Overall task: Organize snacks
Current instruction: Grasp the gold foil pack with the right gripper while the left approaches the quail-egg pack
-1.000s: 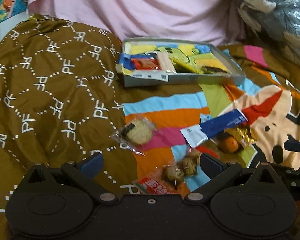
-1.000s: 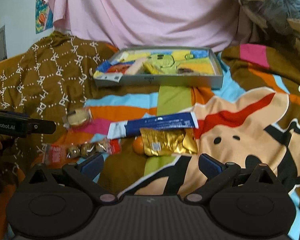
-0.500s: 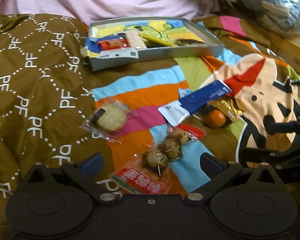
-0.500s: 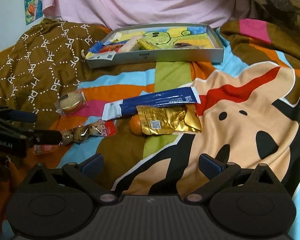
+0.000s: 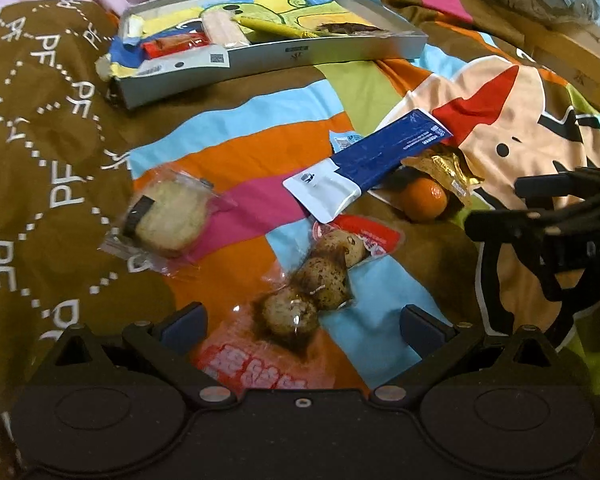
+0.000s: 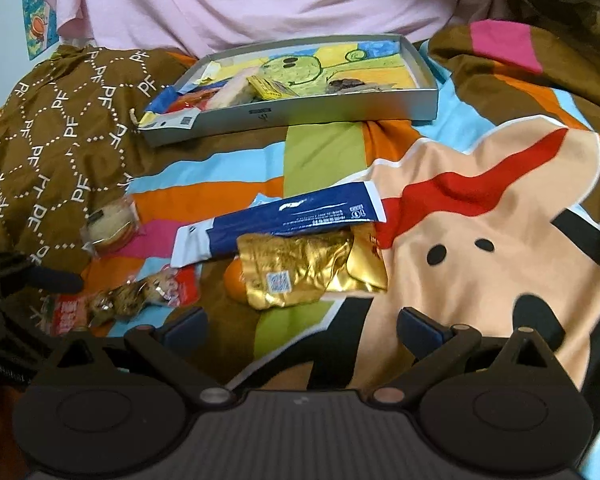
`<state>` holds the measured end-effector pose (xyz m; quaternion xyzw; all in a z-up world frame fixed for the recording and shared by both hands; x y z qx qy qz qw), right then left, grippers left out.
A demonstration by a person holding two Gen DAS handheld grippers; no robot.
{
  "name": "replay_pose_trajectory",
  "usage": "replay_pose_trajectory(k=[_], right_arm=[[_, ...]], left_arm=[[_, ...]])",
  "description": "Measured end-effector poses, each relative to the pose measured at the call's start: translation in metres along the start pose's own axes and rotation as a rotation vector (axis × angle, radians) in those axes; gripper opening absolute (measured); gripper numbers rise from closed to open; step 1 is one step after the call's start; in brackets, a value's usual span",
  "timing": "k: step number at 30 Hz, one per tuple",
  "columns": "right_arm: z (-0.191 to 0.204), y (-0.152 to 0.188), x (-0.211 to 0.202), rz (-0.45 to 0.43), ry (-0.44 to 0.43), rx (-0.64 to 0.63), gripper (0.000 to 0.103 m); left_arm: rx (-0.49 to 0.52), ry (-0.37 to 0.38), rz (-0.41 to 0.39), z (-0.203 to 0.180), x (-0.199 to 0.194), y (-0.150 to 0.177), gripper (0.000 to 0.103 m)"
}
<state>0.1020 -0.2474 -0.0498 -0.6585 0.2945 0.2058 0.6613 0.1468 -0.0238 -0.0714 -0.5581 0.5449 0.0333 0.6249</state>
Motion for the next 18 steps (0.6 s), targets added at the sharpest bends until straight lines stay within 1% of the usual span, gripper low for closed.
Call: replay_pose_trajectory(k=[6, 12, 15, 18], right_arm=[[-0.003, -0.013, 0.014, 0.025, -0.015, 0.011, 0.103], [-0.005, -0.029, 0.034, 0.055, -0.034, 0.004, 0.103], [-0.007, -0.037, 0.047, 0.073, -0.067, 0.024, 0.103], [-0.011, -0.043, 0.06, 0.103, -0.09, 0.074, 0.103]], left_arm=[[-0.032, 0.037, -0.021, 0.011, 0.004, -0.004, 0.102], [-0.012, 0.038, -0.023, 0.011, 0.007, -0.005, 0.102], [-0.009, 0.043, -0.024, 0.012, 0.008, -0.006, 0.102], [-0.014, 0.049, -0.027, 0.014, 0.007, -0.006, 0.102]])
Point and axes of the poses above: each gripper's, at about its wrist camera, not at the fingertips, and x roughly the way its jaws point, z to its left, y to its underside, the point moved 2 cm from there along x, roughly the way its jaws point, and after that the axes turned 12 degrees about y, right-handed, at the moved point
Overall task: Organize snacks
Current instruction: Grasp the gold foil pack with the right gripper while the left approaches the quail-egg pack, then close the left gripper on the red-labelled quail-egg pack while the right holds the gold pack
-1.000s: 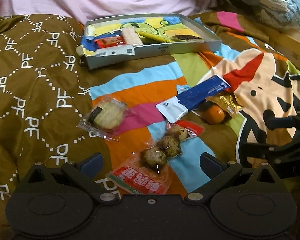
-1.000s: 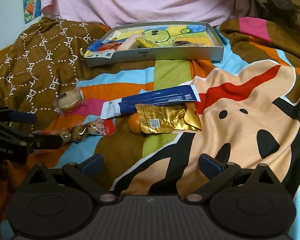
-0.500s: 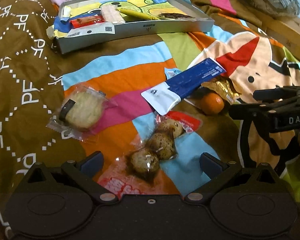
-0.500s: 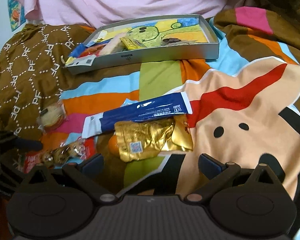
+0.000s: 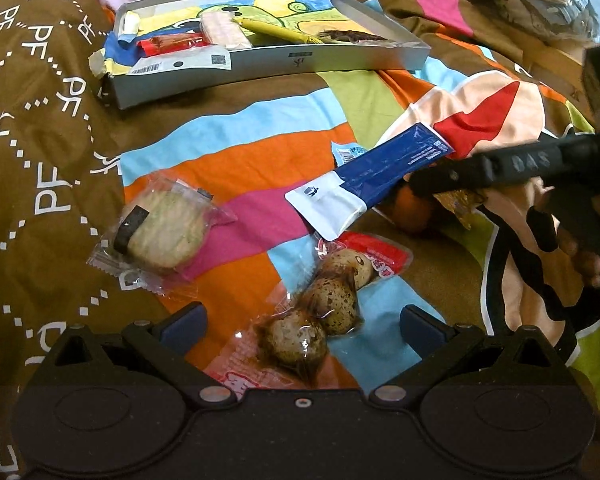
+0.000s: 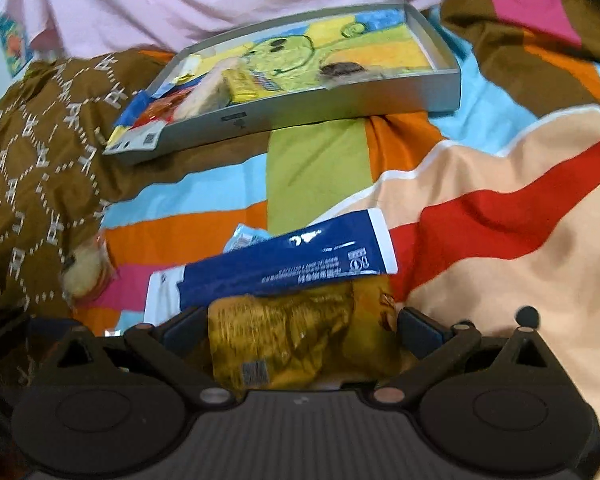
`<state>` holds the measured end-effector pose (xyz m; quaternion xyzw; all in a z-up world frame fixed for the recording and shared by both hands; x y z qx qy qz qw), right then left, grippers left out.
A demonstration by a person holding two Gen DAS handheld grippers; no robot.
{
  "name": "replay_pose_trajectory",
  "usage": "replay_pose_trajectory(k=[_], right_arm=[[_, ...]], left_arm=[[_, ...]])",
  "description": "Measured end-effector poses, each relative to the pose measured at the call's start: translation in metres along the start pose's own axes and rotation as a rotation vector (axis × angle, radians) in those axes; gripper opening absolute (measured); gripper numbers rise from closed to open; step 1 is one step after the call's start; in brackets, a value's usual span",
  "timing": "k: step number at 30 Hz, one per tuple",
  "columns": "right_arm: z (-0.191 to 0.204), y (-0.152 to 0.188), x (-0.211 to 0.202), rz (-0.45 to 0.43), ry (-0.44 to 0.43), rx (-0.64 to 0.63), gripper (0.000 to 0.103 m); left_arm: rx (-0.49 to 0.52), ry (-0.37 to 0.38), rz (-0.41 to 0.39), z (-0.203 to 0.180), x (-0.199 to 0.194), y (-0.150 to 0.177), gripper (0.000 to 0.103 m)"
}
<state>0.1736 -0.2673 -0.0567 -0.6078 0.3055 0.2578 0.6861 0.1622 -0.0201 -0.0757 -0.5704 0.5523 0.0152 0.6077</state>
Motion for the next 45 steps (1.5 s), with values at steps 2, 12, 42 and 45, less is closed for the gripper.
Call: replay_pose_trajectory(k=[2, 12, 42, 45], right_arm=[[-0.001, -0.003, 0.005, 0.007, -0.009, 0.016, 0.103], [-0.004, 0.007, 0.004, -0.021, -0.047, 0.017, 0.103], [0.027, 0.091, -0.059, -0.071, -0.049, -0.173, 0.098], [0.027, 0.091, -0.057, -0.072, -0.049, -0.164, 0.099]], left_arm=[[-0.001, 0.002, -0.001, 0.0, 0.0, 0.0, 0.102], [0.0, 0.001, -0.001, 0.0, 0.0, 0.0, 0.102], [0.021, -0.015, 0.002, -0.002, 0.0, 0.003, 0.102], [0.024, -0.02, 0.004, -0.001, 0.002, 0.002, 0.102]])
Point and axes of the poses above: each gripper's, at about its wrist camera, not at the fingertips, and x roughly the way its jaws point, z to its left, y to its underside, the point moved 2 cm from there along x, roughly the way its jaws point, and after that the axes turned 12 degrees about y, right-handed, at the moved point
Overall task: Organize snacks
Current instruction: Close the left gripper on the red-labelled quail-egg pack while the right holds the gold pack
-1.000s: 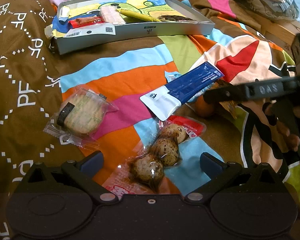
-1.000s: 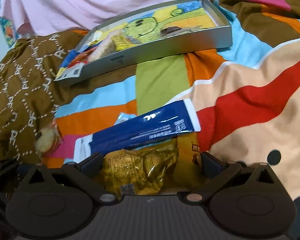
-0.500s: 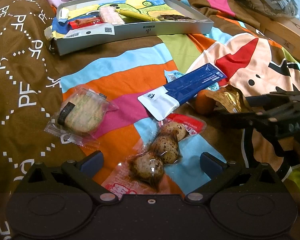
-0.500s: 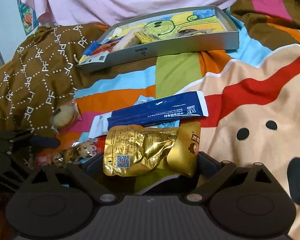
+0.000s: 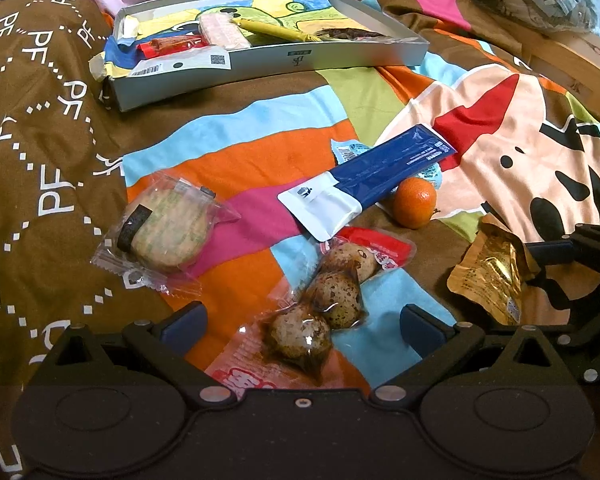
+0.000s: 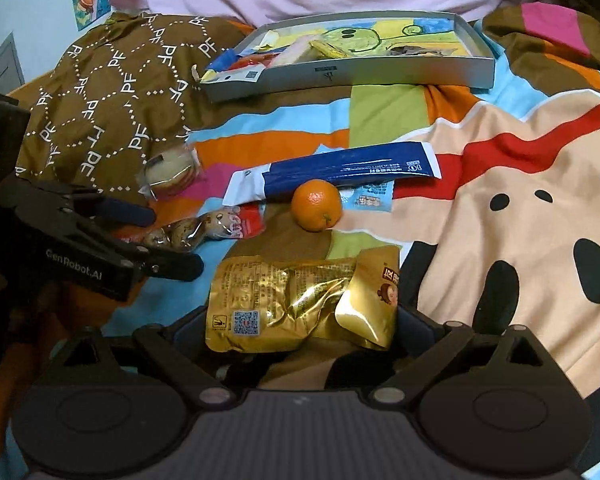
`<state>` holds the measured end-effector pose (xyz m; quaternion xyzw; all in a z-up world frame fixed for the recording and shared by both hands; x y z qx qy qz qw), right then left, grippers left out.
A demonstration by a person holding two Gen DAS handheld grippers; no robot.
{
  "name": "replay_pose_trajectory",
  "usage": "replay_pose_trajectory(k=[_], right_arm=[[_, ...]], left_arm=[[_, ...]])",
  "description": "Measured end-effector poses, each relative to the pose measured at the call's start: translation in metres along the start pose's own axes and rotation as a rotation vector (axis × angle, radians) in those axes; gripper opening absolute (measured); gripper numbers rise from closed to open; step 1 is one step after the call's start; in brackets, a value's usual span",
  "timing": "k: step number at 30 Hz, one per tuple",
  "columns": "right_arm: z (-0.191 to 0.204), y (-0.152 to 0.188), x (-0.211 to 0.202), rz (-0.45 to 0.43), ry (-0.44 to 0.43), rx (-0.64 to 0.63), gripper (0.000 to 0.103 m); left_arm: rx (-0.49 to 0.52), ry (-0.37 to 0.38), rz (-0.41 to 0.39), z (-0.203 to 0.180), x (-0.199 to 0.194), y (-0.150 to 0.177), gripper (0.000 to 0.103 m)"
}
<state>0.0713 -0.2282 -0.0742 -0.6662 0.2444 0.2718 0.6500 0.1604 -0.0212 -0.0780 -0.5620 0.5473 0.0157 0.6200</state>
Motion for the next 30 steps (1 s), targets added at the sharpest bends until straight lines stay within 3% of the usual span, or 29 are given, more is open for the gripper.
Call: replay_pose_trajectory(k=[10, 21, 23, 26, 30], right_arm=[[0.004, 0.004, 0.0, -0.014, 0.018, -0.031, 0.101], [0.004, 0.006, -0.001, -0.027, 0.018, -0.019, 0.101], [0.003, 0.006, -0.001, -0.028, 0.018, -0.018, 0.101], [0.004, 0.006, -0.001, -0.028, 0.019, -0.017, 0.101], [0.005, 0.006, -0.002, -0.027, 0.027, -0.026, 0.101]], left_arm=[[0.01, 0.006, 0.005, 0.004, 0.003, -0.003, 0.101], [0.001, 0.011, 0.015, -0.008, -0.007, 0.001, 0.071], [-0.015, 0.015, 0.029, -0.011, -0.01, 0.002, 0.059], [-0.066, 0.032, 0.047, -0.016, -0.016, 0.003, 0.059], [-0.053, 0.025, 0.033, -0.019, -0.015, 0.006, 0.075]])
Point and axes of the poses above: each gripper's, at about its wrist camera, not at the fingertips, and x roughly the way its jaws point, z to its left, y to its underside, the point moved 2 cm from there along x, roughly the way its jaws point, and after that the axes turned 12 degrees about y, right-handed, at the moved point
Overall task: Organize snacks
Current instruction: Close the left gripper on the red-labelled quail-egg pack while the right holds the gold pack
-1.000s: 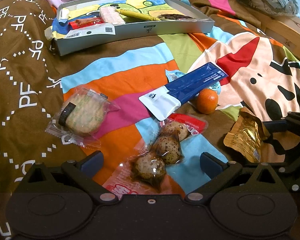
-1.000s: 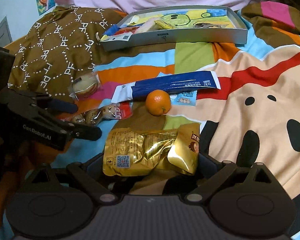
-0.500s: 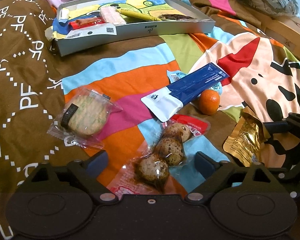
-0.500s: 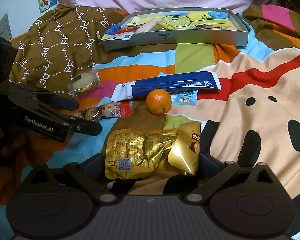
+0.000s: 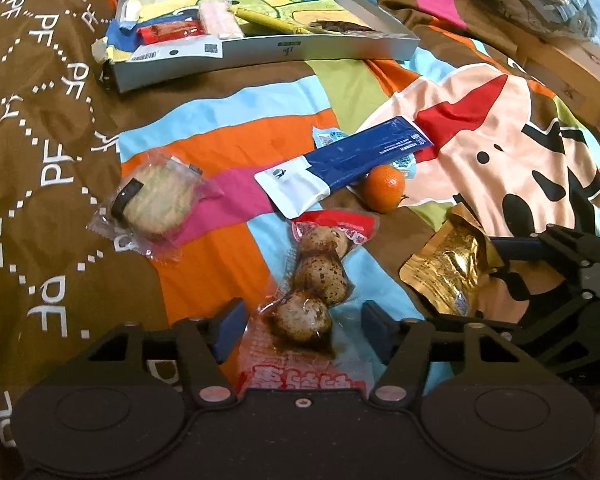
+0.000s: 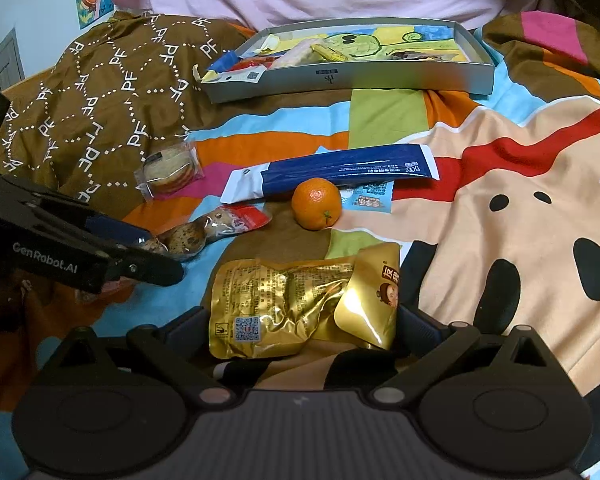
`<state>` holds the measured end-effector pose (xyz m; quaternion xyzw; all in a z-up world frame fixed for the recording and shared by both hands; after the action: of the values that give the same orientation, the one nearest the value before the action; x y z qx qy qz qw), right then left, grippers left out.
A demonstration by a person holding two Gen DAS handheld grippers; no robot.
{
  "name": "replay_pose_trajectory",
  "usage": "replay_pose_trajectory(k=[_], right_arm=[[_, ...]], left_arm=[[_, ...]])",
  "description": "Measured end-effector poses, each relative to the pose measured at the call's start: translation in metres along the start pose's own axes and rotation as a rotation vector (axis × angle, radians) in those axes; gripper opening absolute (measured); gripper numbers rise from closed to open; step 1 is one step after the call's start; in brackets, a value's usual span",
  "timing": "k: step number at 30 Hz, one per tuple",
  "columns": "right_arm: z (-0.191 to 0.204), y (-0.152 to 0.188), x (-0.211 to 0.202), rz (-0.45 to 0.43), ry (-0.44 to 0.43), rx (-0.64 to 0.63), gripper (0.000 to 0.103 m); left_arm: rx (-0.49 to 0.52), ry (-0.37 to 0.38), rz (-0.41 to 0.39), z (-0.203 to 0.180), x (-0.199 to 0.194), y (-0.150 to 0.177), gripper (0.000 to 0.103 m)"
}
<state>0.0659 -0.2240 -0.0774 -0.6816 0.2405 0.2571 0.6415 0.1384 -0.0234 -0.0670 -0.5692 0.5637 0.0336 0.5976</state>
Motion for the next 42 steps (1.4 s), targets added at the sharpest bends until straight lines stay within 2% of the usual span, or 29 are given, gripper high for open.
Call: replay_pose_trajectory(k=[3, 10, 13, 16, 21, 35, 42], right_arm=[[0.002, -0.001, 0.0, 0.003, 0.015, -0.018, 0.102], [0.012, -0.007, 0.006, -0.002, 0.057, -0.079, 0.103], [0.015, -0.007, 0.01, -0.004, 0.071, -0.1, 0.103], [0.015, -0.005, 0.009, -0.014, 0.074, -0.102, 0.103], [0.016, -0.003, 0.005, -0.047, 0.086, -0.117, 0.099], [0.021, 0.002, 0.0, -0.096, 0.11, -0.151, 0.098], [0.022, 0.003, -0.001, -0.111, 0.119, -0.166, 0.098]], left_arm=[[0.039, -0.027, -0.009, 0.0, 0.006, -0.003, 0.083], [0.023, -0.005, -0.022, 0.008, 0.013, -0.008, 0.084], [0.035, 0.001, -0.02, 0.005, 0.013, -0.007, 0.077], [0.046, 0.029, -0.017, 0.002, 0.011, -0.007, 0.062], [0.038, 0.048, -0.012, -0.002, 0.008, -0.006, 0.053], [-0.107, 0.102, -0.036, 0.004, -0.001, -0.004, 0.048], [-0.308, 0.225, -0.049, 0.017, -0.004, -0.002, 0.048]])
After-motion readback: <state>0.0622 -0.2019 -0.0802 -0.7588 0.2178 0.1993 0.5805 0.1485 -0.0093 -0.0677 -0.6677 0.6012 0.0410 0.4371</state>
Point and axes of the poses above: each gripper's, at about its wrist camera, not at the fingertips, and x roughly the way its jaws point, z to its left, y to its underside, the point moved 2 cm from there along x, roughly the way its jaws point, and after that the axes turned 12 degrees about y, right-handed, at the moved point
